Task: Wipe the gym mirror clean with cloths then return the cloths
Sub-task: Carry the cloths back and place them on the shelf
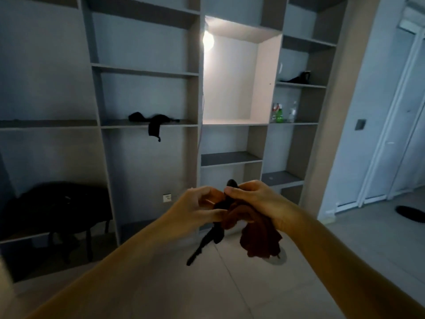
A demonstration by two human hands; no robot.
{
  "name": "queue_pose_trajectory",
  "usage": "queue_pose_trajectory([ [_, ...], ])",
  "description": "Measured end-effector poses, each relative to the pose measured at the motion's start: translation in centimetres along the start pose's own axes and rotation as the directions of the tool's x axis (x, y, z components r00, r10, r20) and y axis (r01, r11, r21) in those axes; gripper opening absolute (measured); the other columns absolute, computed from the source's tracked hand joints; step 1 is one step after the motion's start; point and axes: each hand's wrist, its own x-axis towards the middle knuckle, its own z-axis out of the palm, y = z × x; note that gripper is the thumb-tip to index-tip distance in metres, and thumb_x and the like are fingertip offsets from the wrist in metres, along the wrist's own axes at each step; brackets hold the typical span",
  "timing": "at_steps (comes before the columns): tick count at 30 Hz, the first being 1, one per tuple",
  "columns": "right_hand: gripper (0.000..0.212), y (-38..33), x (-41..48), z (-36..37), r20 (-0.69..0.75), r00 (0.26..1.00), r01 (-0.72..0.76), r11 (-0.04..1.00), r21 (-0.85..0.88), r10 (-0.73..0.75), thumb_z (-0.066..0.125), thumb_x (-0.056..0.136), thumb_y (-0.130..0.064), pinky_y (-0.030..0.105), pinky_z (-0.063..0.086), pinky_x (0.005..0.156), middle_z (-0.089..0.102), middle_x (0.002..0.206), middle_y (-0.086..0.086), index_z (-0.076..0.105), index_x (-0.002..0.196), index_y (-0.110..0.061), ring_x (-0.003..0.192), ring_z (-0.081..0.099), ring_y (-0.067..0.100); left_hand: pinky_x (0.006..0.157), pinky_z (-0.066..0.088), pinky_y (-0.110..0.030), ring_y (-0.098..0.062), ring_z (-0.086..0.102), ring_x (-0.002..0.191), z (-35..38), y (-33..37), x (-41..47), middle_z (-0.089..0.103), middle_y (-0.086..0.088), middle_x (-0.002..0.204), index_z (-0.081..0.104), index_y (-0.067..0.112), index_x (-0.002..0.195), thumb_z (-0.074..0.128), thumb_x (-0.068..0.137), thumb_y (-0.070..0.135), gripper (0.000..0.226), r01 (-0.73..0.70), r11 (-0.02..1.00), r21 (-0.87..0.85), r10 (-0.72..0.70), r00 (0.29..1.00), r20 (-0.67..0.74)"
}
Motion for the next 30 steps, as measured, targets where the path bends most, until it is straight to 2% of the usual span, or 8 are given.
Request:
queue_pose_trajectory([
  [5, 0.053, 3.4, 5.3, -7.1, -0.006, 1.0, -0.002, 1.0, -0.01, 0.002, 0.084, 0.077, -0.051, 0.041, 0.058, 0.099, 0.079, 0.108, 0.009, 0.077, 0.113, -0.013, 0.103, 0.076, 0.027, 0.074, 0.06, -0.023, -0.012, 0.073, 0.078, 1.8, -4.0, 9.2, 0.073, 0.003, 0.084, 0.075, 0.019, 0.09, 0.076, 0.089, -0.004, 0.023, 0.008, 1.0, 0.021, -0.008, 1.0, 0.008],
  [9, 0.03, 6.1, 11.5, -15.2, 0.046, 0.999, 0.014, 1.0, -0.022, -0.013, 0.087, 0.081, -0.038, 0.035, 0.063, 0.087, 0.079, 0.108, 0.013, 0.081, 0.105, -0.02, 0.101, 0.077, 0.029, 0.069, 0.057, -0.02, -0.014, 0.072, 0.075, 1.8, -7.2, 18.3, 0.075, -0.002, 0.081, 0.076, 0.01, 0.091, 0.073, 0.091, -0.004, 0.014, 0.081, 0.992, -0.095, -0.082, 0.997, -0.005],
  [13, 0.028, 7.2, 17.4, -22.9, 0.121, 0.992, 0.036, 0.992, -0.119, -0.021, 0.087, 0.072, -0.037, 0.044, 0.062, 0.091, 0.078, 0.103, 0.012, 0.078, 0.095, -0.023, 0.096, 0.076, 0.031, 0.066, 0.056, -0.018, -0.012, 0.069, 0.074, 1.5, -9.0, 26.5, 0.072, -0.002, 0.078, 0.074, 0.007, 0.092, 0.069, 0.095, 0.003, 0.007, 0.144, 0.975, -0.166, -0.163, 0.981, -0.105],
  [18, 0.017, 7.2, 25.6, -31.8, 0.184, 0.982, 0.046, 0.921, -0.387, 0.029, 0.076, 0.086, -0.03, 0.05, 0.061, 0.094, 0.078, 0.103, 0.011, 0.079, 0.101, -0.024, 0.099, 0.075, 0.034, 0.068, 0.054, -0.024, -0.015, 0.064, 0.077, 0.0, -11.8, 37.3, 0.068, -0.008, 0.082, 0.071, 0.01, 0.089, 0.069, 0.098, 0.012, 0.009, 0.167, 0.986, -0.022, -0.168, 0.972, -0.165],
  [20, 0.011, 7.3, 28.7, -34.5, 0.136, 0.991, 0.053, 0.892, -0.45, 0.01, 0.073, 0.094, -0.024, 0.044, 0.062, 0.09, 0.078, 0.095, 0.012, 0.08, 0.096, -0.017, 0.093, 0.076, 0.035, 0.064, 0.052, -0.02, -0.014, 0.062, 0.074, -0.6, -13.3, 40.9, 0.065, -0.008, 0.079, 0.069, 0.009, 0.086, 0.069, 0.098, 0.01, 0.012, 0.16, 0.987, 0.003, -0.158, 0.975, -0.156],
  [22, 0.014, 7.3, 31.8, -36.8, 0.054, 0.997, 0.073, 0.889, -0.451, -0.055, 0.071, 0.098, -0.023, 0.035, 0.06, 0.078, 0.077, 0.09, 0.013, 0.08, 0.092, -0.013, 0.084, 0.074, 0.032, 0.059, 0.048, -0.017, -0.012, 0.058, 0.068, -1.0, -15.0, 44.5, 0.061, -0.008, 0.074, 0.067, 0.008, 0.081, 0.069, 0.098, 0.008, 0.017, 0.149, 0.989, -0.009, -0.148, 0.974, -0.171],
  [26, 0.028, 7.6, 38.7, -40.2, -0.01, 0.994, 0.095, 0.896, -0.433, -0.11, 0.073, 0.095, -0.04, 0.029, 0.059, 0.067, 0.077, 0.085, 0.009, 0.077, 0.095, -0.012, 0.073, 0.074, 0.019, 0.057, 0.043, -0.013, -0.003, 0.055, 0.063, -2.4, -19.8, 50.8, 0.059, 0.001, 0.068, 0.067, 0.008, 0.077, 0.07, 0.099, 0.017, 0.023, 0.096, 0.991, -0.095, -0.114, 0.97, -0.215],
  [30, 0.015, 8.5, 46.8, -43.2, 0.041, 0.991, 0.136, 0.91, -0.392, -0.131, 0.075, 0.095, -0.028, 0.04, 0.064, 0.072, 0.077, 0.094, 0.012, 0.076, 0.099, -0.014, 0.085, 0.077, 0.03, 0.061, 0.047, -0.015, -0.005, 0.061, 0.07, -5.2, -25.2, 57.4, 0.064, 0.0, 0.072, 0.072, 0.006, 0.083, 0.074, 0.091, 0.029, 0.025, 0.031, 0.99, -0.137, -0.065, 0.966, -0.251],
])
